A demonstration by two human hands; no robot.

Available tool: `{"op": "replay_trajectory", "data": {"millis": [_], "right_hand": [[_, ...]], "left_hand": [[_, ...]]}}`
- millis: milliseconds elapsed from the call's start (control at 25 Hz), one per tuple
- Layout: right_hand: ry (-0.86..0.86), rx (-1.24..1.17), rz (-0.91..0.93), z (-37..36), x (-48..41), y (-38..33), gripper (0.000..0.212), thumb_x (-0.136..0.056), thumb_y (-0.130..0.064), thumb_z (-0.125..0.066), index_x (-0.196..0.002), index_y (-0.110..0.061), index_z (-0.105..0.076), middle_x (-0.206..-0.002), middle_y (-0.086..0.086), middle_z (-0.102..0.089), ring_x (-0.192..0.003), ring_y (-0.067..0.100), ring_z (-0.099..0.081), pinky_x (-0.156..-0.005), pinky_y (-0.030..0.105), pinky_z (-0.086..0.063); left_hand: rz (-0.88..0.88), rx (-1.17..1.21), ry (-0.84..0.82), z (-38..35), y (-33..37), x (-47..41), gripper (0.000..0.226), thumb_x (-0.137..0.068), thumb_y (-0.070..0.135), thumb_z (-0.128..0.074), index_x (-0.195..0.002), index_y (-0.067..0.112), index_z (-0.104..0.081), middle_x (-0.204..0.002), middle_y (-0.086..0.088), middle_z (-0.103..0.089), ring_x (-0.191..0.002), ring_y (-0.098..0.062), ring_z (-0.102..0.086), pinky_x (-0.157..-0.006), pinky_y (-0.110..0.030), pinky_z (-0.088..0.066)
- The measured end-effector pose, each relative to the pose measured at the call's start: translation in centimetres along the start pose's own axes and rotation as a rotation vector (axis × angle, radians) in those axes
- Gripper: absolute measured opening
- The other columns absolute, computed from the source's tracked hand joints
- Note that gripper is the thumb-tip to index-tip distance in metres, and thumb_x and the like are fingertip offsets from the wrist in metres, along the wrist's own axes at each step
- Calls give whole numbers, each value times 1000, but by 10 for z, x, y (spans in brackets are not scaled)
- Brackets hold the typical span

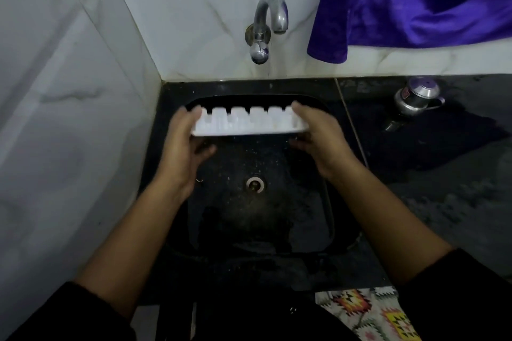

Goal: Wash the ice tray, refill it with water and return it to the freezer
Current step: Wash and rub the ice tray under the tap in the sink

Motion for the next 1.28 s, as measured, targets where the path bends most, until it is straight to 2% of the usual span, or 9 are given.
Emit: {"op": "replay_trajectory", "data": {"millis": [120, 320, 480, 680, 840, 920, 1040, 1200, 1280], "right_hand": [[106, -8, 345, 5, 20, -21, 27, -99, -42, -65, -121, -27, -69, -119, -8, -71, -108, 6, -69, -93, 27, -59], [123, 109, -190, -5, 15, 51, 40, -96, -43, -70, -112, -6, -73, -110, 12, -76, -91, 26, -73, -73, 42, -60], [156, 56, 225, -3, 23, 21, 52, -89, -59, -70, -127, -24, -69, -124, -4, -72, -112, 14, -69, -93, 38, -59], [143, 186, -64, -6, 21, 38, 52, -96, -47, -68, -116, 1, -70, -116, 20, -74, -91, 26, -71, -82, 39, -56], [223, 120, 354, 5, 40, -7, 35, -96, -47, -67, -122, -24, -68, -122, -5, -71, -111, 6, -66, -95, 24, -55], [239, 199, 292, 9, 41, 22, 32, -95, -48, -68, -118, -26, -69, -120, -4, -73, -107, 7, -69, -92, 27, -57], [98, 244, -115, 7, 27, 59, 42, -93, -52, -69, -102, -12, -75, -104, 8, -78, -88, 21, -74, -72, 32, -57], [169, 206, 220, 22, 28, 34, 44, -92, -57, -67, -121, -25, -68, -119, -8, -71, -105, 6, -68, -87, 24, -55], [119, 252, 69, 24, 22, 58, 45, -93, -54, -70, -123, -21, -69, -122, -2, -71, -103, 8, -69, -86, 26, -57]], "left_hand": [[-318, 216, -13, 1, 27, 6, 61, -99, 42, -63, -153, 19, -46, -153, -7, -57, -135, -22, -61, -107, -41, -55], [265, -138, 25, 12, -42, 15, 40, -99, 51, -57, -125, 23, -67, -123, -2, -71, -109, -22, -68, -77, -36, -52], [-144, 85, 68, 23, -11, 11, 52, -96, 50, -61, -144, 30, -56, -142, 5, -66, -130, -13, -63, -100, -33, -56], [218, -176, 13, 15, -30, 17, 30, -100, 48, -56, -116, 26, -68, -120, 1, -69, -110, -23, -65, -88, -37, -51], [-255, 127, 84, 17, 10, 16, 46, -90, 41, -61, -136, 33, -61, -140, 3, -67, -129, -15, -64, -104, -33, -54], [-142, -9, 87, 18, -20, 19, 44, -93, 40, -60, -136, 30, -63, -139, 0, -67, -127, -21, -65, -99, -35, -55], [274, -135, 55, 21, -61, 20, 30, -96, 42, -59, -116, 22, -70, -120, -3, -71, -108, -27, -70, -85, -38, -54], [-56, 46, 142, 17, -38, 20, 48, -100, 31, -59, -147, 19, -59, -137, 1, -68, -123, -17, -67, -98, -34, -56], [105, -21, 148, 12, -59, 24, 37, -99, 33, -58, -131, 19, -69, -127, -1, -73, -110, -22, -71, -84, -35, -56]]}}
Point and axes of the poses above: each hand's wrist, its own x-axis away from the middle knuckle, its own z-axis out of the back of the hand, y = z × x, the point moved 7 cm from there along -x, towards the middle knuckle
